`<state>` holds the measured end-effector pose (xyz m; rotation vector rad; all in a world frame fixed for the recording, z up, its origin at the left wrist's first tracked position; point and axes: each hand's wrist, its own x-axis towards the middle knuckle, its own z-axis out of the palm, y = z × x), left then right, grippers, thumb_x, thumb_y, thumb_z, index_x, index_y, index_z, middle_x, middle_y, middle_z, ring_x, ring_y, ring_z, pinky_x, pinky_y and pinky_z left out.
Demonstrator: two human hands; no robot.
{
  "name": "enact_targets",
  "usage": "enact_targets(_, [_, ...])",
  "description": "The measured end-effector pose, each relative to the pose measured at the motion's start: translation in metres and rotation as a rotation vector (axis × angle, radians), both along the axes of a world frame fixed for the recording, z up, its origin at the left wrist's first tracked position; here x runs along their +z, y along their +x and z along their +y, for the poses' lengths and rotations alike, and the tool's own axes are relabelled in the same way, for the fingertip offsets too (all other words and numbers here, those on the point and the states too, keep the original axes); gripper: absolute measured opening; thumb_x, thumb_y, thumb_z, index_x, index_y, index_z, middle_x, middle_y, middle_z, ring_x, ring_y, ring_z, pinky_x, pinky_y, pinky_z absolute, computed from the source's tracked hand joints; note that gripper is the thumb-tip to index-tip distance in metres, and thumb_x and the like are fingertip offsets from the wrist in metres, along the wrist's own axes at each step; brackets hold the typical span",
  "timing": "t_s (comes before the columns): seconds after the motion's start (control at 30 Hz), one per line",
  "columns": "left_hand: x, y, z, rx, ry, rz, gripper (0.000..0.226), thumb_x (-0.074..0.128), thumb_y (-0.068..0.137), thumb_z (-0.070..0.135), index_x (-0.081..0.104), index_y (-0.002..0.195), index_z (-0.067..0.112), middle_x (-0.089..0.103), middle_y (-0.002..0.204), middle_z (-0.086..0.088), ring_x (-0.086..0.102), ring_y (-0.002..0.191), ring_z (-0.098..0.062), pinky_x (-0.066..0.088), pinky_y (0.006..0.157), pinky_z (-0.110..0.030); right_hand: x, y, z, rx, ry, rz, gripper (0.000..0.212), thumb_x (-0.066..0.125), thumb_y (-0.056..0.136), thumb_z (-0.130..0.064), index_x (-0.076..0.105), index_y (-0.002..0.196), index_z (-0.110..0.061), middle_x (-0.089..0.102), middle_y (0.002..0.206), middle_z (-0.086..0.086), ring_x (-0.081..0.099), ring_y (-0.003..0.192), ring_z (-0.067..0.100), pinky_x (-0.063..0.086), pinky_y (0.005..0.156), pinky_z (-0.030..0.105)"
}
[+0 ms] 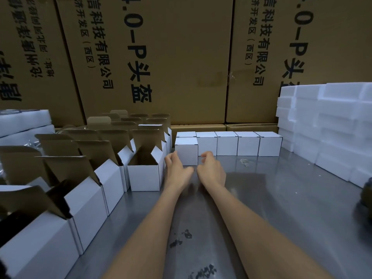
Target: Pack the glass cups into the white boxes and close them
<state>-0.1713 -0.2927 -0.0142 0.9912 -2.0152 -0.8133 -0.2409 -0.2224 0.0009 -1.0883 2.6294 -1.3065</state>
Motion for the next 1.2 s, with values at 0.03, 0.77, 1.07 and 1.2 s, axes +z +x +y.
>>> enact_targets(0.03, [-0.001,0.003,0.003,-0.018,0.000,0.000,0.065,0.065,0.085,0.021,0.030,0.140,0.015,0.026,0.142,-0.004,0.035,0.129,-0.022,0.032,0.091,-0.026,0.000,0.003,0.003,0.012,0.016,0.009,0.035,0.047,0.092,-0.013,0.046,0.126,-0.020,0.061,0.121,0.002,0.057,0.107,0.025,0.039,0.076,0.030])
enact_targets(0.77, [0.003,0.144,0.186,-0.050,-0.540,-0.445,0.025,0.039,0.094,0.022,0.062,0.103,0.019,0.057,0.103,0.002,0.054,0.098,-0.018,0.042,0.070,-0.031,-0.010,0.129,0.175,0.119,0.274,0.384,0.027,0.037,0.096,-0.017,0.057,0.114,-0.012,0.059,0.120,0.010,0.051,0.114,0.029,0.042,0.083,0.037])
enact_targets(1.07, [-0.001,0.171,0.217,-0.116,-0.480,-0.358,0.023,0.041,0.093,0.019,0.063,0.098,0.026,0.057,0.102,0.010,0.053,0.101,-0.013,0.041,0.066,-0.027,0.019,0.146,0.238,-0.183,0.350,0.429,0.040,0.047,0.087,-0.025,0.051,0.125,-0.012,0.045,0.137,0.013,0.029,0.134,0.033,0.015,0.113,0.046])
enact_targets(1.2, [-0.001,0.172,0.218,-0.121,-0.452,-0.349,0.023,0.042,0.092,0.019,0.062,0.097,0.029,0.055,0.099,0.012,0.053,0.099,-0.011,0.037,0.066,-0.026,0.050,0.123,0.260,-0.368,0.589,0.250,0.060,0.044,0.091,-0.049,0.036,0.141,-0.016,0.020,0.154,0.015,0.007,0.141,0.046,-0.001,0.111,0.061])
